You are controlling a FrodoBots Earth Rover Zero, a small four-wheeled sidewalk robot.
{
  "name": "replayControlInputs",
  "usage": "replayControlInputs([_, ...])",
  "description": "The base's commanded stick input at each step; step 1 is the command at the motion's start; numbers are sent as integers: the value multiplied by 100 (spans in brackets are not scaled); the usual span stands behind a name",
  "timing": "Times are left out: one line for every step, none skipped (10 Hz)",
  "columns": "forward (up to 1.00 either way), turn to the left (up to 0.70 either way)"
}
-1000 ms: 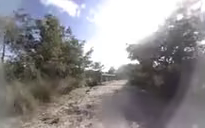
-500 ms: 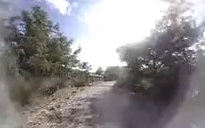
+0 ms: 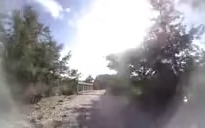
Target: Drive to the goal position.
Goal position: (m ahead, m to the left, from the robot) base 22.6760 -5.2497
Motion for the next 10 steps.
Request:
replayControlInputs([70,0])
replayControlInputs([70,0])
replayControlInputs([70,0])
replayControlInputs([70,11])
replayControlInputs([70,35])
replayControlInputs([70,35])
replayControlInputs([70,31])
replayControlInputs([70,11])
replayControlInputs([70,0])
replayControlInputs([70,1])
